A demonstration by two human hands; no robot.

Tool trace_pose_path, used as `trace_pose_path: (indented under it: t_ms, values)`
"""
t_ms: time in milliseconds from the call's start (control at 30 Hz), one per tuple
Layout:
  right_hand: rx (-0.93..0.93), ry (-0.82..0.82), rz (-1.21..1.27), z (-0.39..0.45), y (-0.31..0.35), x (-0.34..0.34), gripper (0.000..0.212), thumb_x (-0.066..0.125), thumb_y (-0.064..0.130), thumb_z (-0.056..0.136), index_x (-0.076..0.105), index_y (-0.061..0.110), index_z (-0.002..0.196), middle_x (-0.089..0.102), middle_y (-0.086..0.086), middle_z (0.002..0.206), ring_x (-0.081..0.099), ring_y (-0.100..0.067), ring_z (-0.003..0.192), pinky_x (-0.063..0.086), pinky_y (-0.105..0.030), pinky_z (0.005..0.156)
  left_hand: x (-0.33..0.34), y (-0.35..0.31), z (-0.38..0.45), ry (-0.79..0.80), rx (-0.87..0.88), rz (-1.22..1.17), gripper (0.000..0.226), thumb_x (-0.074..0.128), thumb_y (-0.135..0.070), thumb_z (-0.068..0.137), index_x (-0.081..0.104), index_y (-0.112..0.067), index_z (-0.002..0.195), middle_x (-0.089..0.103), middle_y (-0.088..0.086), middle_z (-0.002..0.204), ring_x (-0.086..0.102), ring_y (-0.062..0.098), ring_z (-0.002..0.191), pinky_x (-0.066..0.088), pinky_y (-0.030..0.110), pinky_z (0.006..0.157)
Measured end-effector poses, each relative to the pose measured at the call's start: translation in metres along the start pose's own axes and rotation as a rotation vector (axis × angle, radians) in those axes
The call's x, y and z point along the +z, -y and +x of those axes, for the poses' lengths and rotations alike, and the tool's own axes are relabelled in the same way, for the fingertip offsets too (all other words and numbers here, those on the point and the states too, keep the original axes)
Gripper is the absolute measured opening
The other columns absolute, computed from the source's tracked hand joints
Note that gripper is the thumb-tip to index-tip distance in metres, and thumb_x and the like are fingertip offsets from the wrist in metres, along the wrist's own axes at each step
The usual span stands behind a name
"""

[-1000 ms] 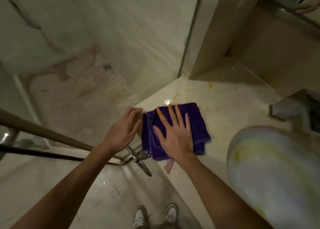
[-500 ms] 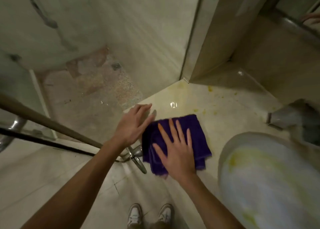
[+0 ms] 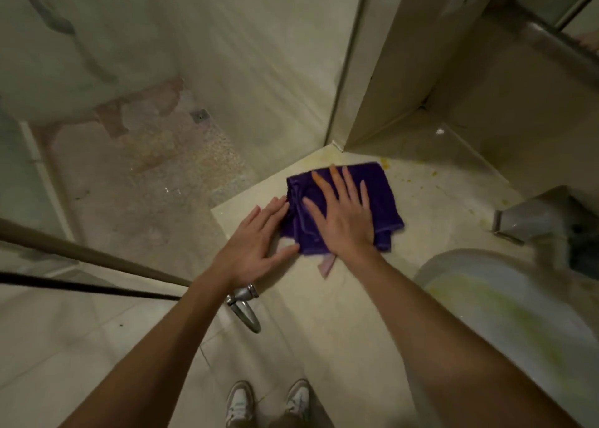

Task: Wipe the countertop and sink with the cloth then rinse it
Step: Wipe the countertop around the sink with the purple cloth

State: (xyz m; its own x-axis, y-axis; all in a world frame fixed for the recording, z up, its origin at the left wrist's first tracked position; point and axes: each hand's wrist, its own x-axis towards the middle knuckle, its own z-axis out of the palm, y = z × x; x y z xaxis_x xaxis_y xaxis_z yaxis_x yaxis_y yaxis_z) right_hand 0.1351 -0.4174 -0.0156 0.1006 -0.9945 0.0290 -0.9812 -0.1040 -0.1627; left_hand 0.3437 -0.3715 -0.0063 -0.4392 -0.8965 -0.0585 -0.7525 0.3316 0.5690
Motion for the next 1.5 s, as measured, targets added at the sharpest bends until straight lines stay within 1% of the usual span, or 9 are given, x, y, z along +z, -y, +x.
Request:
trace_pose_path:
  t_ms: [167, 300, 467, 600, 733, 933, 1067, 1267, 1500]
  values:
    - [-0.003, -0.084, -0.002, 0.068, 0.003, 0.009, 0.058, 0.024, 0.057, 0.102, 0.045, 0.025, 0.146, 0.046, -0.004, 0.152, 0.031, -0.025, 0.146, 0.016, -0.051, 0.122, 0.009, 0.002, 0.001, 0.031, 0.018, 0.230, 0.099, 0.031, -0.079, 0.091, -0.001, -0.017, 0.162, -0.003, -0.003, 0.170, -0.009, 0.005, 0.155, -0.008, 0.031, 0.126]
    - [-0.006, -0.070, 0.000, 0.058, 0.002, 0.009, 0.062, 0.019, 0.059, 0.102, 0.034, 0.027, 0.153, 0.035, -0.003, 0.160, 0.020, -0.022, 0.152, 0.012, -0.051, 0.124, 0.007, -0.002, 0.001, 0.045, 0.004, 0.205, 0.103, 0.025, -0.083, 0.088, -0.002, -0.016, 0.162, -0.001, 0.000, 0.171, -0.006, 0.005, 0.155, -0.003, 0.035, 0.127]
    - [0.062, -0.061, 0.045, -0.028, -0.006, -0.003, 0.068, 0.026, 0.065, 0.099, 0.024, 0.027, 0.156, 0.018, -0.008, 0.166, 0.014, -0.024, 0.154, 0.011, -0.054, 0.123, 0.000, -0.012, -0.002, 0.023, -0.100, -0.046, 0.103, 0.037, -0.077, 0.087, -0.001, -0.018, 0.162, 0.004, -0.004, 0.169, 0.003, 0.002, 0.151, -0.003, 0.030, 0.125]
    - [0.111, 0.003, 0.025, -0.138, -0.002, -0.014, 0.068, 0.022, 0.066, 0.100, 0.023, 0.030, 0.157, 0.017, -0.007, 0.167, 0.008, -0.025, 0.155, 0.011, -0.056, 0.122, -0.001, -0.010, -0.001, 0.073, -0.073, -0.008, 0.099, 0.009, -0.089, 0.082, 0.012, -0.031, 0.161, 0.004, -0.002, 0.171, -0.006, 0.001, 0.154, -0.002, 0.039, 0.128]
    - [0.159, 0.063, -0.009, -0.182, 0.014, -0.010, 0.075, 0.018, 0.074, 0.097, 0.009, 0.033, 0.159, 0.005, -0.004, 0.168, -0.001, -0.024, 0.155, 0.009, -0.057, 0.123, 0.006, -0.010, 0.005, 0.056, -0.078, 0.037, 0.091, 0.011, -0.086, 0.084, 0.024, -0.036, 0.159, 0.009, -0.004, 0.170, -0.007, -0.001, 0.152, -0.004, 0.039, 0.127]
    - [0.145, 0.000, -0.010, -0.106, -0.027, -0.011, 0.069, 0.023, 0.070, 0.098, 0.020, 0.036, 0.158, 0.020, -0.004, 0.166, 0.011, -0.021, 0.155, 0.010, -0.053, 0.123, 0.013, -0.028, 0.041, 0.117, 0.063, 0.077, 0.068, 0.014, -0.066, 0.097, 0.017, -0.039, 0.159, 0.011, -0.006, 0.170, -0.003, 0.005, 0.156, -0.002, 0.041, 0.127]
    - [0.315, -0.045, -0.024, -0.004, -0.080, -0.014, 0.070, 0.019, 0.072, 0.096, 0.019, 0.037, 0.157, 0.017, -0.005, 0.167, 0.008, -0.021, 0.155, 0.006, -0.053, 0.124, 0.021, -0.026, 0.043, 0.124, 0.115, 0.218, 0.068, 0.024, -0.066, 0.102, -0.004, -0.043, 0.159, -0.008, -0.004, 0.170, -0.016, 0.008, 0.155, -0.006, 0.046, 0.127]
    - [0.481, -0.016, -0.084, 0.118, -0.156, -0.019, 0.083, 0.041, 0.073, 0.091, 0.011, 0.035, 0.159, 0.010, -0.007, 0.168, 0.006, -0.024, 0.154, 0.004, -0.055, 0.123, 0.027, -0.019, 0.045, 0.097, 0.133, 0.213, 0.068, 0.026, -0.066, 0.101, -0.002, -0.045, 0.159, -0.010, -0.006, 0.170, -0.021, 0.004, 0.153, -0.007, 0.043, 0.127]
    - [0.402, -0.120, -0.056, 0.070, -0.139, -0.020, 0.075, 0.020, 0.074, 0.094, 0.024, 0.033, 0.156, 0.023, -0.007, 0.165, 0.015, -0.026, 0.153, 0.010, -0.061, 0.120, 0.024, -0.015, 0.050, 0.159, 0.147, 0.207, 0.070, 0.018, -0.072, 0.097, -0.007, -0.048, 0.157, -0.018, -0.008, 0.169, -0.026, 0.003, 0.151, -0.011, 0.043, 0.126]
